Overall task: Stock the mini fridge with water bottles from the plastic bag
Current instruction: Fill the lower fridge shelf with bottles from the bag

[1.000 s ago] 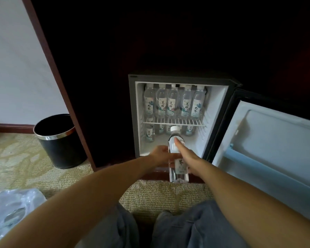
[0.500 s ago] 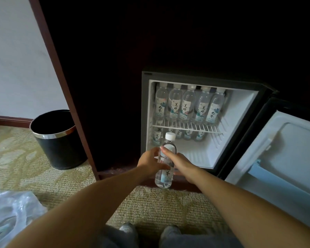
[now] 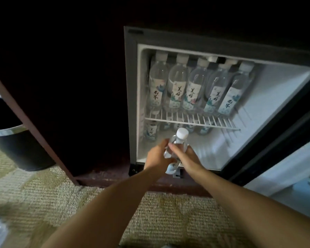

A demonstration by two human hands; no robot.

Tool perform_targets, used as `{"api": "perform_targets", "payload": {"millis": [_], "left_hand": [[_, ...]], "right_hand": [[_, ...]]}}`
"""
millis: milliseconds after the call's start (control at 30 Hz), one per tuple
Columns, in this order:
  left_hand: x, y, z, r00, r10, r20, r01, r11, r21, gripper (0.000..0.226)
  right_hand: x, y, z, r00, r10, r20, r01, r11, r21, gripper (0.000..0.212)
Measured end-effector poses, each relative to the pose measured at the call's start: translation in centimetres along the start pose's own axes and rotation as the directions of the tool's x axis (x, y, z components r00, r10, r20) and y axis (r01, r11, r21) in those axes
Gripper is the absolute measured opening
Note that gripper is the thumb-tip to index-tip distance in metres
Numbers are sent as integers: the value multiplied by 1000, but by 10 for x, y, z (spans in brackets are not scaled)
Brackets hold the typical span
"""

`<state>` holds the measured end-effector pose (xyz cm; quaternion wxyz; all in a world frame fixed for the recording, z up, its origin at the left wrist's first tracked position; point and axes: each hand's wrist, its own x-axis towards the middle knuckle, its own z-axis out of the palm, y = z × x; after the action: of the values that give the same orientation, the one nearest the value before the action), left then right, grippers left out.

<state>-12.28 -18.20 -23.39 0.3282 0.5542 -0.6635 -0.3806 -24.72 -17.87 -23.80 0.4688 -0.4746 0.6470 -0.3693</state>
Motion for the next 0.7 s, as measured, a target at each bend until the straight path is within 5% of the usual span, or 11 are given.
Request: {"api": "perform_targets", "payload": {"millis": [200,700], "left_hand": [[30,-9,12,998,29,-57,-28,999,27,56],[75,-42,22,968,-236,-88,238,971,8,38]], "right_hand": [[37,6,3,996,-21,-89,22,1000,12,49],[85,12,23,985,-69,-160,50,992,-117,43]]}}
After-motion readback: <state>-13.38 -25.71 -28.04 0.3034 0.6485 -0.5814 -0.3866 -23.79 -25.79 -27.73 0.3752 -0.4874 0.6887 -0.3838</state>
